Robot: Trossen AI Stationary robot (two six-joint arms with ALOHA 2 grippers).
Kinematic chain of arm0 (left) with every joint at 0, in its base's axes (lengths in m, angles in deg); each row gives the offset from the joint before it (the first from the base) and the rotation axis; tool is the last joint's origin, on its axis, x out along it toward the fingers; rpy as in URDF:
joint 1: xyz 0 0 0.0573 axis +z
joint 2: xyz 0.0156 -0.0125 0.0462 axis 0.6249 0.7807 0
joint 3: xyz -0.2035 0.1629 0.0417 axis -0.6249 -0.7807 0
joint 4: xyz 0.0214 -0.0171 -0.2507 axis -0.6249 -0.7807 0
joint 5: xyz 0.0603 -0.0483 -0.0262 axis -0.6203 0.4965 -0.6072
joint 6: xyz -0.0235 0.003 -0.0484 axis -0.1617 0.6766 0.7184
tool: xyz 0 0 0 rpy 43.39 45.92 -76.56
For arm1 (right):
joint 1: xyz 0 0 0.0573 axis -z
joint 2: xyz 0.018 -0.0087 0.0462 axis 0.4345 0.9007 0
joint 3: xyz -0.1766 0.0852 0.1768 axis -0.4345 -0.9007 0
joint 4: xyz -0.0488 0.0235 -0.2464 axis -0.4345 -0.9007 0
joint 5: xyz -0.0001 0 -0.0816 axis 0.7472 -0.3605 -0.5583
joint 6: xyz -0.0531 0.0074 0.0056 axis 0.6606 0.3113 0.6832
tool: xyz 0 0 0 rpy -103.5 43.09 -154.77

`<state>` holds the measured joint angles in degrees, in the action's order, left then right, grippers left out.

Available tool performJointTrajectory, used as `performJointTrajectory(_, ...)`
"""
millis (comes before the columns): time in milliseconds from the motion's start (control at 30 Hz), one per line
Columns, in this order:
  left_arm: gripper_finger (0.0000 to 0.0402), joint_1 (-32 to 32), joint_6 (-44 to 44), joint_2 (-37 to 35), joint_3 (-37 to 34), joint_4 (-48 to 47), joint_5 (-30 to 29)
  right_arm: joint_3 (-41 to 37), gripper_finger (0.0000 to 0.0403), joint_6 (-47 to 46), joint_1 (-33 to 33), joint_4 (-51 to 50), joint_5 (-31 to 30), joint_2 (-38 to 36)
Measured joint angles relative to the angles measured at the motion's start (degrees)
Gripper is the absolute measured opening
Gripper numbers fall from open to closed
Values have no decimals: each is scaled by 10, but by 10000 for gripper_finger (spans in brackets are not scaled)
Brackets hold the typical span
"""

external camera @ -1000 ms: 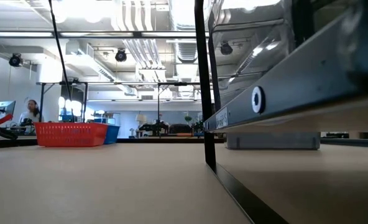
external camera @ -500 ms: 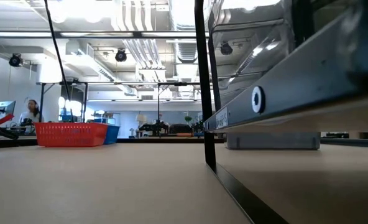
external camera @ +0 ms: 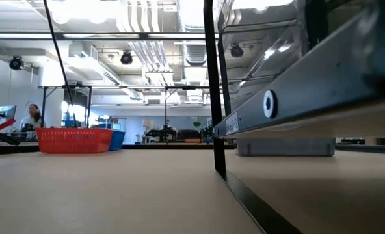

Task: Stack baskets on shelf by color
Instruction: Stack the bottom red bin on top of the red bin on the shelf

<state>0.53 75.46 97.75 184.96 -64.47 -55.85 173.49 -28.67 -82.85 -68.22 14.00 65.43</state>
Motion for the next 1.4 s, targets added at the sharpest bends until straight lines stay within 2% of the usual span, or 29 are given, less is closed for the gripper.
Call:
performJointTrajectory(200,71,0,0,0,-4,13,0,1,55,4,-1,-1,27,0)
performJointTrajectory(367,71,0,0,0,-5,11,0,18,20,14,-7,7,100,-1)
performJointTrajectory(433,71,-1,0,0,-5,11,0,24,13,17,-11,4,89,-1)
performJointTrajectory(567,71,-1,0,0,-5,12,0,19,9,-58,-9,-51,-3,-2)
performJointTrajectory(667,71,-1,0,0,-5,12,0,8,9,-53,3,-43,24,4)
performJointTrajectory(767,71,-1,0,0,-4,14,0,6,9,-13,8,-19,74,13)
performJointTrajectory(900,71,-1,0,0,-4,14,0,7,9,43,9,37,103,4)
performJointTrajectory(1000,71,-1,-1,0,-4,14,0,7,9,29,4,27,93,-14)
performJointTrajectory(1200,71,-1,-1,0,-4,13,1,7,9,-5,-12,7,33,-29)
performJointTrajectory(1267,71,-1,-1,0,-4,13,1,7,9,5,-18,29,25,-29)
performJointTrajectory(1400,71,-1,-1,0,-4,12,1,7,9,86,-30,139,28,-15)
